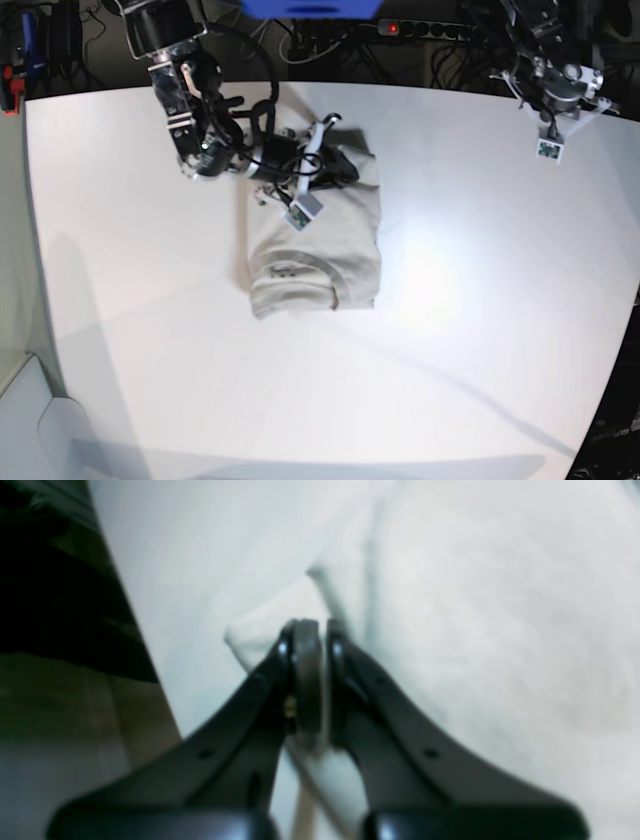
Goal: Layout the t-shirt on the table in an organized manner, then fold the t-shirt properly
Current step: 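Press the stack's edge with the right gripper to square it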
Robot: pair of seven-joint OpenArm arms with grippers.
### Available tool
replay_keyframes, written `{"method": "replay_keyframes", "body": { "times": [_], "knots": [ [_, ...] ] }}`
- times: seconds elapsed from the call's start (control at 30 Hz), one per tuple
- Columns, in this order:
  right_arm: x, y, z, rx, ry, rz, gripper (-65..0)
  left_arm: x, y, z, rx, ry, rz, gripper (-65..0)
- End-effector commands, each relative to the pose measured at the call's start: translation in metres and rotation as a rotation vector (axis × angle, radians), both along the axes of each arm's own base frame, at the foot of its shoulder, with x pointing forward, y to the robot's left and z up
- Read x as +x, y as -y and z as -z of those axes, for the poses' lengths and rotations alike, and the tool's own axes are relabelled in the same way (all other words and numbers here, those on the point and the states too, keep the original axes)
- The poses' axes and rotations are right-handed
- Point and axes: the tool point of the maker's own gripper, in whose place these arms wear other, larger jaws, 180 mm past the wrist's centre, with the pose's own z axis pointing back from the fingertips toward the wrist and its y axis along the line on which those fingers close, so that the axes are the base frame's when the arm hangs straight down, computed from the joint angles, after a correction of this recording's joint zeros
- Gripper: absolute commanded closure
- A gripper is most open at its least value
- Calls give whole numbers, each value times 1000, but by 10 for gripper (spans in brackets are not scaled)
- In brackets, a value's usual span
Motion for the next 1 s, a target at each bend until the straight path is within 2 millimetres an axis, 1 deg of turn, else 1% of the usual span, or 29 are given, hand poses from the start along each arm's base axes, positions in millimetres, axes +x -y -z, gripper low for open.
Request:
{"method": "replay_keyframes", "body": {
  "times": [0.0,0.13,0.2,0.23,0.27,0.4,0.47,0.5,0.57,0.67,0.8,0.9,0.97],
  "knots": [
    [11,-3,-7,30,22,8,-20,2,-3,-7,17,19,0,0],
    [11,-8,7,50,-25,28,-20,-3,-3,-5,17,7,0,0],
    [11,-9,5,55,-21,29,-20,-1,-2,-5,16,16,5,0],
    [13,-10,-2,60,-1,25,-19,-1,-2,-5,14,20,7,0],
    [16,-12,-13,70,33,22,-19,-2,0,-4,9,19,6,0],
    [9,-16,-62,120,169,13,-20,0,3,-4,1,32,8,0],
    [1,-17,-75,109,197,-5,-21,1,3,-4,-1,33,7,0],
    [-3,-17,-78,99,201,-14,-21,1,4,-4,-1,33,9,0],
    [-7,-18,-75,92,187,-20,-21,1,4,-4,-1,33,9,0],
    [-13,-21,-57,80,132,-30,-21,1,3,-4,-1,33,7,0],
    [-27,-33,-36,95,65,-58,-22,0,3,-3,-1,32,7,0],
    [-33,-45,-25,107,35,-92,-22,-1,8,-1,-15,32,1,0],
    [-34,-48,-16,105,12,-98,-21,-2,9,0,-18,29,0,0]
  ]
}}
